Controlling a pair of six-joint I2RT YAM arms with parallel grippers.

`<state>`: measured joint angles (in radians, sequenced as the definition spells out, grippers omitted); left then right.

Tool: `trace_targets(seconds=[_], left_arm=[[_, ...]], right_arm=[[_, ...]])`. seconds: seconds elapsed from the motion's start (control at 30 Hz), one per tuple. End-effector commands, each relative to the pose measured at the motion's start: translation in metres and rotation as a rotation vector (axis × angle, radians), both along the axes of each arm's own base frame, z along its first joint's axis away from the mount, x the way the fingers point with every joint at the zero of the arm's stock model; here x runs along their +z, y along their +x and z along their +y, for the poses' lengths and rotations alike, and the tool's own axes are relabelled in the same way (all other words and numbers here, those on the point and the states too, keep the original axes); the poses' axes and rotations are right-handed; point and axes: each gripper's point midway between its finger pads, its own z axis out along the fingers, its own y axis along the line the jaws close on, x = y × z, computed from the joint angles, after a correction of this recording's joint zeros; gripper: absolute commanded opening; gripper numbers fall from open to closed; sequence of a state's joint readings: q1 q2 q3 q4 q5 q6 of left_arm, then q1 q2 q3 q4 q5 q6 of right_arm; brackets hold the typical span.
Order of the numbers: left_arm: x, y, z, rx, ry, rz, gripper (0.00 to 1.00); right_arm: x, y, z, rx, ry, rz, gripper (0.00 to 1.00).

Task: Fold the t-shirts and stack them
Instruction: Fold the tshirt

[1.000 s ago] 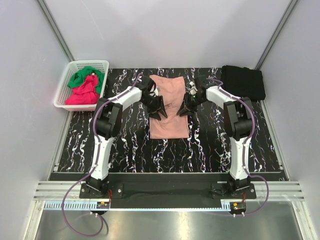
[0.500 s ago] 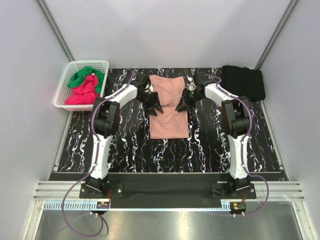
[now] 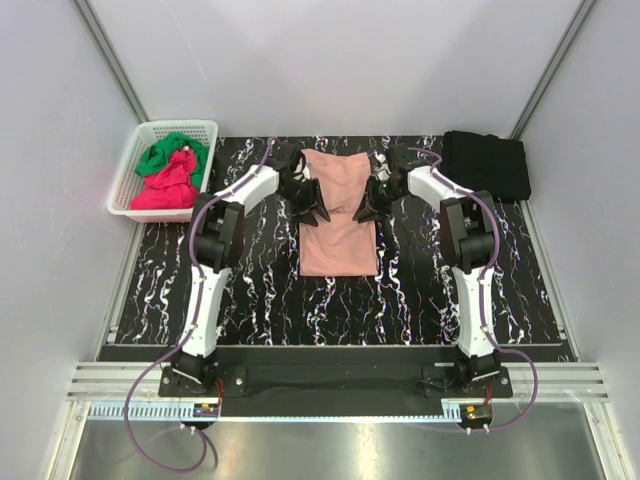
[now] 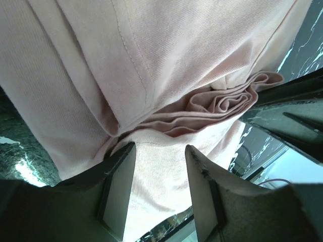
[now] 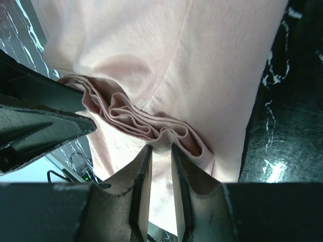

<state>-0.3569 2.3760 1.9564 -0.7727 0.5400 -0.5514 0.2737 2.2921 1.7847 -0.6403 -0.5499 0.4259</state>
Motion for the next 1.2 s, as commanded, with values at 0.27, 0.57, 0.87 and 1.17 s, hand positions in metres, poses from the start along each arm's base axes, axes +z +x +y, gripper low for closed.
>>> trace_targets(seconds=[0.27, 0.57, 0.87, 1.17], left_arm=[[0.082, -0.052, 0.03, 0.0, 0.011, -0.125, 0.51], [0.077, -0.101, 0.042, -0.023, 0.035, -0.084, 0.53], [0.042, -0.121, 0.034, -0.05, 0.118, -0.056, 0.53], [0.035, -0.11, 0.023, -0.077, 0.183, -0.076, 0.52]], right_arm=[[0.093, -0.017, -0.004, -0.023, 0.062, -0.126, 0.28], [0.096, -0.065, -0.013, -0.038, 0.057, -0.067, 0.29], [0.065, -0.103, -0.01, 0.002, -0.01, 0.002, 0.29], [0.048, -0.115, -0.014, 0.025, -0.079, 0.028, 0.29]])
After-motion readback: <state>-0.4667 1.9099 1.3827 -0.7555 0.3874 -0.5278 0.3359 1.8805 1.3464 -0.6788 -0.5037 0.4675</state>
